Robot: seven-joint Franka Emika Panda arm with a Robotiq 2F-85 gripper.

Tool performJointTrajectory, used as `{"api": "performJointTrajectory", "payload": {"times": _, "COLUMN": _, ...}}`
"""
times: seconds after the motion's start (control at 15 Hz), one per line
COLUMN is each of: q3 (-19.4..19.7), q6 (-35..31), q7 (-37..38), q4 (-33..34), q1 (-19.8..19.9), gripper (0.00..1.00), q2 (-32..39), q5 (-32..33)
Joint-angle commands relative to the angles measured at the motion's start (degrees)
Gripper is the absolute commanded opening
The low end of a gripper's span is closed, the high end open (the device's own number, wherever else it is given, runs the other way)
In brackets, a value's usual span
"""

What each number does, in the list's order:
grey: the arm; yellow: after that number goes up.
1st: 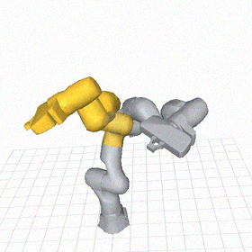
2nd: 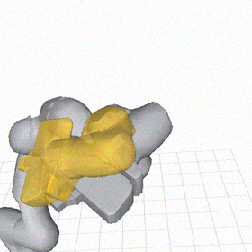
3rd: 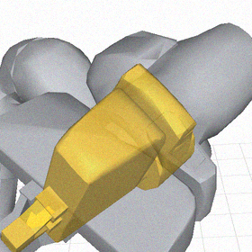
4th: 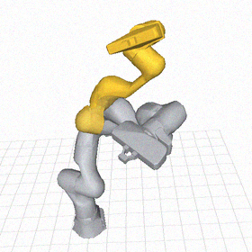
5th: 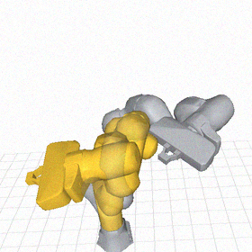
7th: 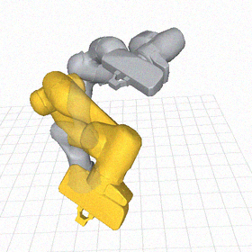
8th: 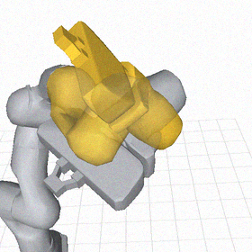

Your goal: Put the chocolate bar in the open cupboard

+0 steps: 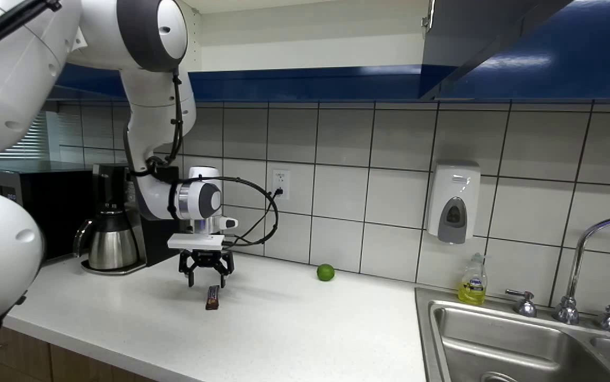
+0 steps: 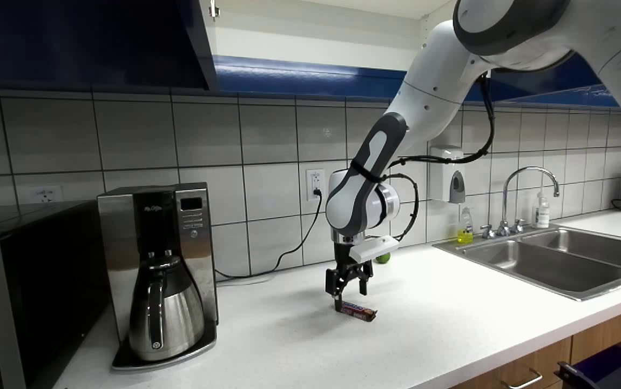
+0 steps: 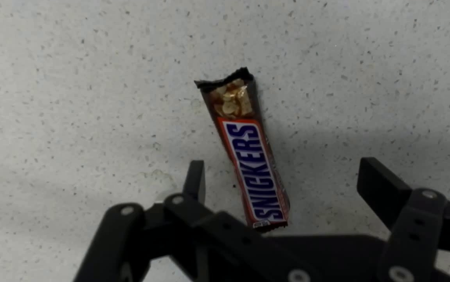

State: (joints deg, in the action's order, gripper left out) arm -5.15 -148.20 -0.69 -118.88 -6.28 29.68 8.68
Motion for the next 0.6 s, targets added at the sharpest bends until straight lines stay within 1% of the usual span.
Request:
{"api": "performJointTrajectory", "payload": {"times": 0.0, "q3": 1.0, "q6": 1.2, "q7": -2.0, "q4": 2.5, "q1": -0.7, "gripper": 1.00, "q2": 1.7, "q5": 0.7}}
{"api": "performJointTrajectory", "payload": {"times": 0.53, "q3": 1.0, "q6": 2.0, "q7": -4.1, "q4": 3.7, "q1": -0.5, "gripper": 1.00, "q2": 3.5, "q5": 0.8}}
